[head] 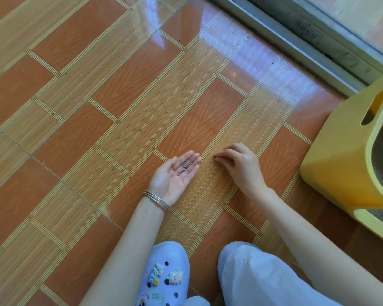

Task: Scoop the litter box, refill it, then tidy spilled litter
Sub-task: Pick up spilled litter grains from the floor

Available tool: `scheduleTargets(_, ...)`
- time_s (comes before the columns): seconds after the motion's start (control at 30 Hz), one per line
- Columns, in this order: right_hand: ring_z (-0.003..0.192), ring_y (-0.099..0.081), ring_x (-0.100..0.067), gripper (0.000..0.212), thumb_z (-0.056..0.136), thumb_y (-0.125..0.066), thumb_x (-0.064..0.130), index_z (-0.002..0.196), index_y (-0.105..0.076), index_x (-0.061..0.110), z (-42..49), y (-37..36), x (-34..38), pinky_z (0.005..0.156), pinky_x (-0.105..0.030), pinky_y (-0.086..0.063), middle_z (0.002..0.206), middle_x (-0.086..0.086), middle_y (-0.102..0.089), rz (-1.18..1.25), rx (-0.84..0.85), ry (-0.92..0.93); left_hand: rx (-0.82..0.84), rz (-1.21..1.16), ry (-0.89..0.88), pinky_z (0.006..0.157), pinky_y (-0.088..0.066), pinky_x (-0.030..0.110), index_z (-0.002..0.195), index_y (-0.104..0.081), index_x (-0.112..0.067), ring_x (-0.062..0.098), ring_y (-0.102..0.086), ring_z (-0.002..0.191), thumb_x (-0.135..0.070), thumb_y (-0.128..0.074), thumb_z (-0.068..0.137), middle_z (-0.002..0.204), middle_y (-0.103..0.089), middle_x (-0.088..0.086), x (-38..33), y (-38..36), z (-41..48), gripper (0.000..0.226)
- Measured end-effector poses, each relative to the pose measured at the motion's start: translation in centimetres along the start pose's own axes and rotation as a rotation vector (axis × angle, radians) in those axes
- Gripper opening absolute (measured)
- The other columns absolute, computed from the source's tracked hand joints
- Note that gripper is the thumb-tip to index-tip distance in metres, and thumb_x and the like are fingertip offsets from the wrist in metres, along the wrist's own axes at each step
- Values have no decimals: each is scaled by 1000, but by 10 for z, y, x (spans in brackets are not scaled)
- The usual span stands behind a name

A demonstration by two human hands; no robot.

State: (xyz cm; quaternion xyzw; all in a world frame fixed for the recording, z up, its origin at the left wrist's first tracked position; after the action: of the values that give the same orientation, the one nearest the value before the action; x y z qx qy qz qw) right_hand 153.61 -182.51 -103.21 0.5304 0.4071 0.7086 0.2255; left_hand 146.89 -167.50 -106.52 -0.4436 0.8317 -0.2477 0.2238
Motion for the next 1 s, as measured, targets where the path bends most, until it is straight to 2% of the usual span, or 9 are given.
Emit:
scheduleTargets(0.17,78,-62,-19,12,74,-76,15,86,-73,12,-18,-1,4,72,-30,-51,84,-2,-66,-24,-59,-5,8,24,0,90,-51,36,117,-56,6,29,-62,108,-15,-34,100,117,-63,20,2,-1,0,36)
scheduleTargets(0.27,75,-61,-19,5,76,-74,14,80,-72,12,-18,-1,9,69,-30,-47,79,0,-67,-75,-115,6,13,48,10,91,-51,37,117,-56,7,29,-61,111,-15,-33,100,118,-62,21,6,-1,-1,36)
scheduleTargets(0.5,66,-54,-23,17,89,-57,13,74,-61,9,-14,-14,16,66,-33,-31,71,-3,-60,-402,-142,104,-16,122,3,93,-50,36,114,-58,6,29,-60,111,-15,-32,101,116,-63,22,11,-2,-1,36)
scheduleTargets(0.57,67,-55,-24,21,91,-50,15,74,-59,8,-13,-14,18,68,-33,-29,72,-3,-59,-360,-127,92,-33,134,6,93,-48,36,115,-57,7,30,-59,111,-15,-32,101,116,-62,23,15,-3,-1,36)
scheduleTargets(0.63,70,-55,-21,22,91,-47,20,78,-60,8,-12,-11,27,68,-33,-32,75,-1,-60,-193,-97,95,-38,129,4,90,-49,37,113,-57,8,29,-60,108,-14,-32,101,113,-62,23,21,-7,0,35)
scheduleTargets(0.73,73,-54,-14,21,89,-51,26,81,-65,13,-15,0,42,70,-31,-33,77,4,-62,-31,-70,86,-39,96,7,86,-50,38,106,-60,7,27,-62,101,-13,-33,101,105,-65,20,27,-14,1,34)
scheduleTargets(0.8,75,-54,-10,20,87,-55,30,85,-70,18,-16,12,36,71,-29,-34,77,7,-63,19,-101,15,-24,74,18,87,-52,37,110,-58,8,28,-62,102,-14,-33,101,109,-64,21,28,-16,2,35)
scheduleTargets(0.9,77,-59,-15,12,83,-65,27,88,-72,18,-21,24,5,73,-37,-43,78,4,-64,32,-134,-106,2,60,31,89,-52,36,116,-56,9,31,-62,108,-14,-33,100,116,-63,23,22,-14,0,36)
scheduleTargets(1.0,79,-60,-19,12,77,-73,21,88,-72,17,-25,22,-17,71,-46,-48,82,2,-65,-11,-80,-165,2,52,13,89,-53,36,113,-58,7,29,-63,106,-14,-33,100,113,-65,21,14,-8,-2,35)
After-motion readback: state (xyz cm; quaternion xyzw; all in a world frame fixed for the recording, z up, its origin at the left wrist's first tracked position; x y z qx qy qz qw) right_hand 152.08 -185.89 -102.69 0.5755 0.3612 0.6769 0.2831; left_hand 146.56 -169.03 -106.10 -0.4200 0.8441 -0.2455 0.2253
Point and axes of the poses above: each hand's wrist, its own z-axis towards the middle knuckle, its own y-axis out of the back of the hand, x = y × z, the point moved 7 cm from there along z, towards the middle knuckle
